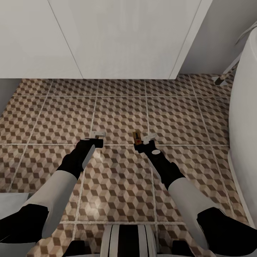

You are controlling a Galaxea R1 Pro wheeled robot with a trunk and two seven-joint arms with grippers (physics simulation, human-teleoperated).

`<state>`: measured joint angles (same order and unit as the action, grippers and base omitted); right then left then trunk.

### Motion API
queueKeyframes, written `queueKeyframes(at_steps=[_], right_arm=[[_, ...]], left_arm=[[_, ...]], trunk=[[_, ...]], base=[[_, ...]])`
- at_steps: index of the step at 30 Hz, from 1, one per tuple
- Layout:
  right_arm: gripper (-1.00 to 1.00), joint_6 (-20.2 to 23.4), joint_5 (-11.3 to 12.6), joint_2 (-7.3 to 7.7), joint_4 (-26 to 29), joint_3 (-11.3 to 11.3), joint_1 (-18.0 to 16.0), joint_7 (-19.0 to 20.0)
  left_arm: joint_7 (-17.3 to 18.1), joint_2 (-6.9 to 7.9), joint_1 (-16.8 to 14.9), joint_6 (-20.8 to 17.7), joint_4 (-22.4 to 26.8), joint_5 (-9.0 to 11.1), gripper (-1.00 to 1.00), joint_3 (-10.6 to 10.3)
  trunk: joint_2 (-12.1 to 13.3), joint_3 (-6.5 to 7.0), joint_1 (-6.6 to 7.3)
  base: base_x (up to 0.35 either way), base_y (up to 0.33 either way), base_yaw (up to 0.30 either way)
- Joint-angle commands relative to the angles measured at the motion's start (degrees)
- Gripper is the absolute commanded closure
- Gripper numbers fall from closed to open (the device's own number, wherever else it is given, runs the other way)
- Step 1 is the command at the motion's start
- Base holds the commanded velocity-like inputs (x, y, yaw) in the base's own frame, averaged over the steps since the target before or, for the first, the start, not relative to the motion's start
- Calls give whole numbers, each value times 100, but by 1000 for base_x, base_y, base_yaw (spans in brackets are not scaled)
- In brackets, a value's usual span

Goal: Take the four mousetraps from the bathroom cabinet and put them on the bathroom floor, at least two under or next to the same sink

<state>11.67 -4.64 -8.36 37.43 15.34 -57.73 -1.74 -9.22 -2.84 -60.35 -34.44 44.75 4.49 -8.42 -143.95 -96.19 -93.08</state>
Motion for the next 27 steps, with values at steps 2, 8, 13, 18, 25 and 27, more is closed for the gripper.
queueKeyframes(at_steps=[2, 8, 13, 18, 25, 27], right_arm=[[100, 27, -28, 3, 10, 13, -1, -10], [100, 14, -31, 2, 10, 13, -1, -20], [100, -130, -36, 8, -1, 21, 0, -33], [100, -728, -40, 8, -59, 26, 6, -69], [100, -570, -48, 164, -94, -18, -3, -370], [100, -450, -47, 196, -99, -24, -22, -404]], left_arm=[[-45, 3, -3, -28, 7, 25, 100, -21], [-45, 3, -3, -26, 9, 25, 100, -21], [-45, 3, 5, -16, 8, 25, 100, -24], [-37, 3, 13, 14, 40, 25, 100, -27], [-12, 14, 26, 24, 582, 37, 100, -28], [-7, 13, 27, 20, 776, 40, 100, -28]], trunk=[[-2, -22, 2], [-2, -77, 2], [-2, -123, 2], [-2, -155, 2], [-2, -162, 2], [-2, -162, 2]], base=[[0, 0, 0], [0, 0, 0], [0, 0, 0], [0, 0, 0], [0, 0, 0], [0, 0, 0]])
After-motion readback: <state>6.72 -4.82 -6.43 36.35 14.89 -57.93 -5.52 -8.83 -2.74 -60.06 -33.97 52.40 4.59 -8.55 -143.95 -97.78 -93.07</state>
